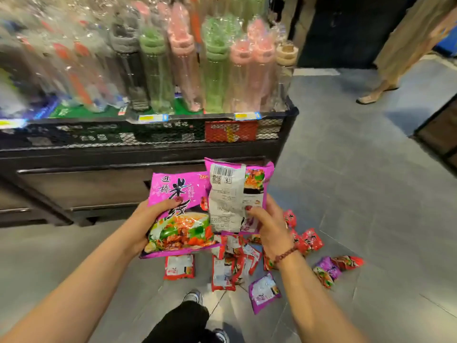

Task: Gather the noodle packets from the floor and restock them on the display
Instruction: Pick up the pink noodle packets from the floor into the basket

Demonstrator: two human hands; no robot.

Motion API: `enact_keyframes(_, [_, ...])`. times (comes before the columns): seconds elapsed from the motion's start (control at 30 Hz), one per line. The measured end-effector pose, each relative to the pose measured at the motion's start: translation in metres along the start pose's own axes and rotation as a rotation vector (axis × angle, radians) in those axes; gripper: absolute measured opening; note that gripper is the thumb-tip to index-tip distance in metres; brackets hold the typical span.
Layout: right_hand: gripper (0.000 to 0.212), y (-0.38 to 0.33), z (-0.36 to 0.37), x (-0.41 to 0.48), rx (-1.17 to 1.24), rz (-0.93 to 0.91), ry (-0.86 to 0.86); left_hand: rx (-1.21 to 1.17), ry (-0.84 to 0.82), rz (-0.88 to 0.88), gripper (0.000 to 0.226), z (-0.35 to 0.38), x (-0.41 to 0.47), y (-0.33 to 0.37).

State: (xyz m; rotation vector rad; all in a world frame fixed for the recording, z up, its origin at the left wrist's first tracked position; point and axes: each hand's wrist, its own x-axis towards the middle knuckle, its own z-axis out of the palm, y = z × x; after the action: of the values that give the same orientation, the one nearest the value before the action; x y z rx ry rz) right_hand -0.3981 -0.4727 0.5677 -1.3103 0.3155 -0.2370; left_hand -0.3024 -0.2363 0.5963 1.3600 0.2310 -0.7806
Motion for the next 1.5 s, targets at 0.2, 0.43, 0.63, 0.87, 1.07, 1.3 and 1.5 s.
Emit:
enact_keyframes(0.2, [0.047,0.012,0.087,0.014,-0.172,0.074,-0.370,-0.205,0.223,0.062,0.047,-0.074,-0.058,-0.009])
enact_keyframes(0.43, [0.034,0.035,0.218,0.010,-0.194,0.162,-0.606,-0.320,0.557,0.284,0.026,-0.168,-0.119,-0.024])
enact_keyframes(0.63, [0.052,0.052,0.358,-0.020,-0.230,0.249,-0.919,-0.397,0.678,0.346,0.050,-0.280,-0.176,-0.035])
enact_keyframes(0.87, [0.051,0.062,0.507,-0.062,0.122,0.604,-1.108,-0.518,0.802,0.359,0.038,-0.416,-0.256,-0.036])
enact_keyframes(1.07, [0.033,0.093,0.607,-0.094,0.040,0.615,-1.183,-0.604,0.835,0.416,0.046,-0.494,-0.300,-0.041])
enact_keyframes(1.3, [0.077,0.152,0.725,-0.096,-0.139,0.679,-1.437,-0.661,0.886,0.344,0.040,-0.578,-0.318,-0.049])
enact_keyframes(1.5, [0.084,0.208,0.846,-0.090,-0.256,0.810,-1.534,-0.684,1.053,0.341,0.032,-0.677,-0.318,-0.040])
